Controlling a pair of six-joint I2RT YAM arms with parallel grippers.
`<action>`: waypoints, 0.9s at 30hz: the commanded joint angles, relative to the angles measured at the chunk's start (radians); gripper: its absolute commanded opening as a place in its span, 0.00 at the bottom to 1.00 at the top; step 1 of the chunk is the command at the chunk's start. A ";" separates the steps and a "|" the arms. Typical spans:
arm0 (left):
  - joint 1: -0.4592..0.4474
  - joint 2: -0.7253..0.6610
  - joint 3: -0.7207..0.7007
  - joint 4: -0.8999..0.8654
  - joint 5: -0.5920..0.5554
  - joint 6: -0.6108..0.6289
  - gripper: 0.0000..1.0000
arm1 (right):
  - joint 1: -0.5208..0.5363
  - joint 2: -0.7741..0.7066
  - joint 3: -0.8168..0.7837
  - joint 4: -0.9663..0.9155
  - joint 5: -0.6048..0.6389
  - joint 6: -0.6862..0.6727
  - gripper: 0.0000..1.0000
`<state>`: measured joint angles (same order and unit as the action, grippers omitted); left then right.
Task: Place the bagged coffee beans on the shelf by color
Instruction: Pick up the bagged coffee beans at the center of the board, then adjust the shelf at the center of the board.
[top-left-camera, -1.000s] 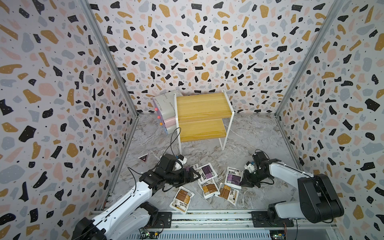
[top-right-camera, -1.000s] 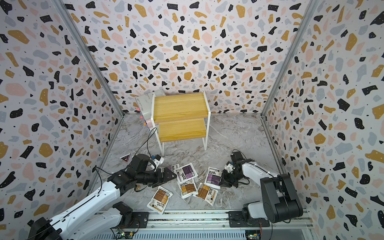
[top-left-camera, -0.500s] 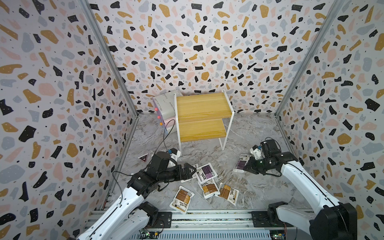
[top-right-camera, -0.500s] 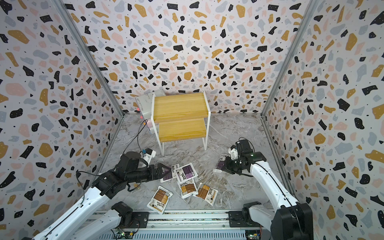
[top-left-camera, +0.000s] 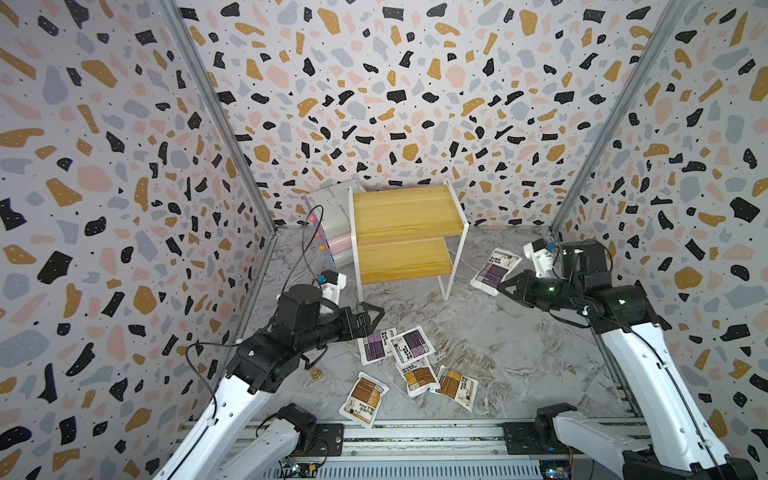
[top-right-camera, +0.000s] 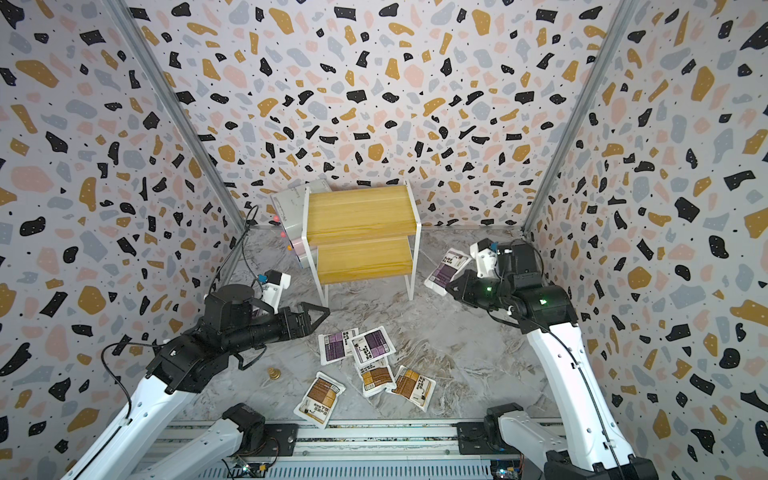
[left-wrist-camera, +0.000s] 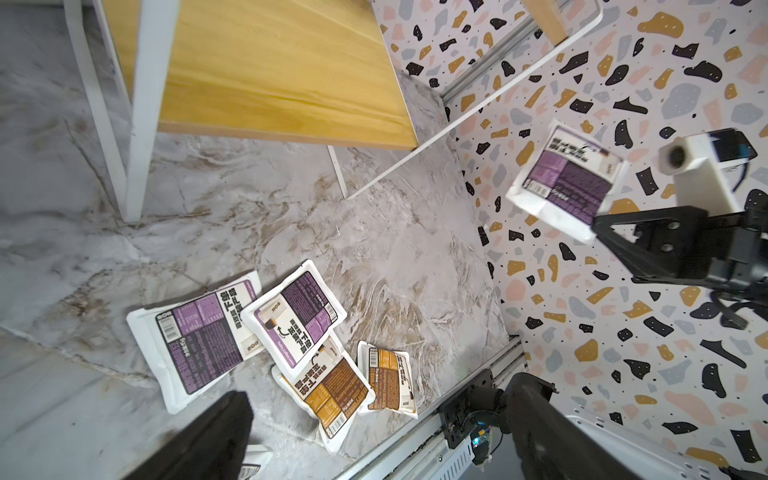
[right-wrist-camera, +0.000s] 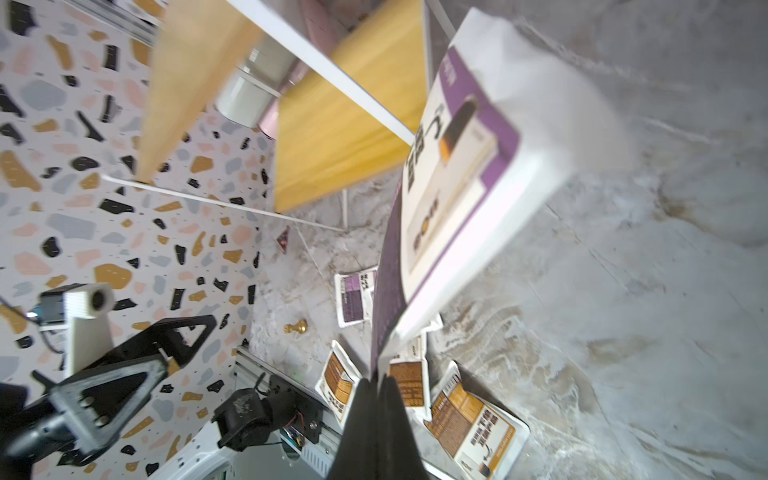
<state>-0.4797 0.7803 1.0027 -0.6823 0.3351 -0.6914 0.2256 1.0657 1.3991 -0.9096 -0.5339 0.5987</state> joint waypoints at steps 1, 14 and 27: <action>0.014 0.010 0.061 -0.047 -0.024 0.042 1.00 | 0.004 0.025 0.104 0.035 -0.064 0.036 0.00; 0.088 0.089 0.183 -0.112 -0.016 0.102 1.00 | 0.021 0.195 0.364 0.298 -0.257 0.160 0.00; 0.076 0.319 0.316 -0.113 -0.278 0.252 0.89 | 0.024 0.210 0.365 0.336 -0.281 0.183 0.00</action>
<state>-0.3962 1.0672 1.2865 -0.8242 0.1429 -0.5068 0.2455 1.2995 1.7569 -0.6121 -0.7887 0.7750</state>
